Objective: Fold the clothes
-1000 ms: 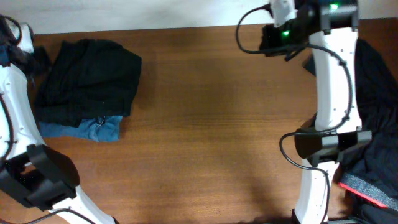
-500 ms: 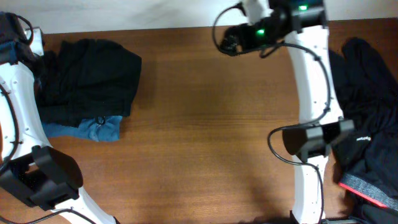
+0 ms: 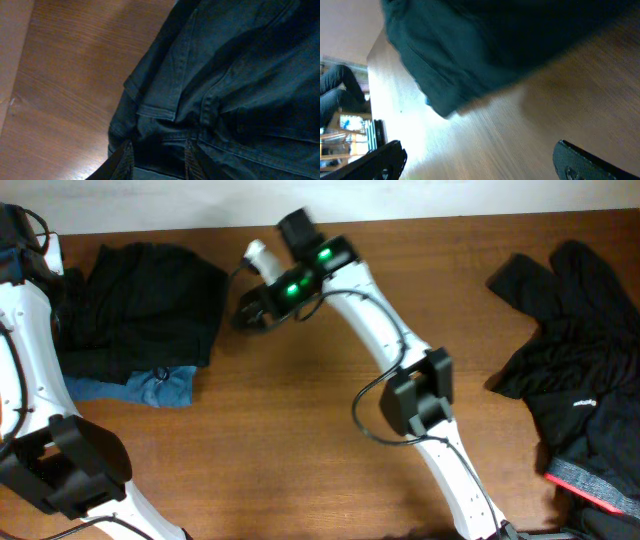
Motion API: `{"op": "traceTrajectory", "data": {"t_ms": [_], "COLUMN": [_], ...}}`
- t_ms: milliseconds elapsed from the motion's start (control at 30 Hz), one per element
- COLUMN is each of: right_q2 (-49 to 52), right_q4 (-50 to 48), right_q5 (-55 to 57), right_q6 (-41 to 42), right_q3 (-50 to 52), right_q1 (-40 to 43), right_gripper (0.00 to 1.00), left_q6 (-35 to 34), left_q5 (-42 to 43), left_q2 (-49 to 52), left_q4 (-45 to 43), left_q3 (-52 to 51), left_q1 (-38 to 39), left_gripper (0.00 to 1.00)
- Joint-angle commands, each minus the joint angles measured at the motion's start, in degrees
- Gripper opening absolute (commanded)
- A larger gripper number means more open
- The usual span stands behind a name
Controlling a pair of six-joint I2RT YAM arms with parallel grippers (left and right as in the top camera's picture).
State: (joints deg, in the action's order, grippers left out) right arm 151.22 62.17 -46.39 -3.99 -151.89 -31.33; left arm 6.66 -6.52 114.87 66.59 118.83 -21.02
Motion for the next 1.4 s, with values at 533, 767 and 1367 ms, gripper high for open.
{"op": "traceTrajectory", "data": {"t_ms": [533, 767, 1367], "right_q2": [5.49, 5.81, 4.72], "right_q4": [-12.2, -18.18, -22.71], "right_q5": [4.5, -2.47, -6.21], "right_q6": [19.76, 19.74, 22.64], "right_q3": [2.14, 4.61, 1.57], "right_q1": [-6.56, -6.64, -6.14], "right_gripper": [0.99, 0.99, 0.04], "left_q6": [0.68, 0.7, 0.7], "left_q5": [-0.79, 0.48, 0.72], "left_q2": [0.13, 0.13, 0.13], "left_q4": [-0.04, 0.0, 0.09], "left_q3": [0.26, 0.26, 0.26], "left_q1": [-1.66, -1.66, -1.66], "left_gripper": [0.34, 0.34, 0.34]}}
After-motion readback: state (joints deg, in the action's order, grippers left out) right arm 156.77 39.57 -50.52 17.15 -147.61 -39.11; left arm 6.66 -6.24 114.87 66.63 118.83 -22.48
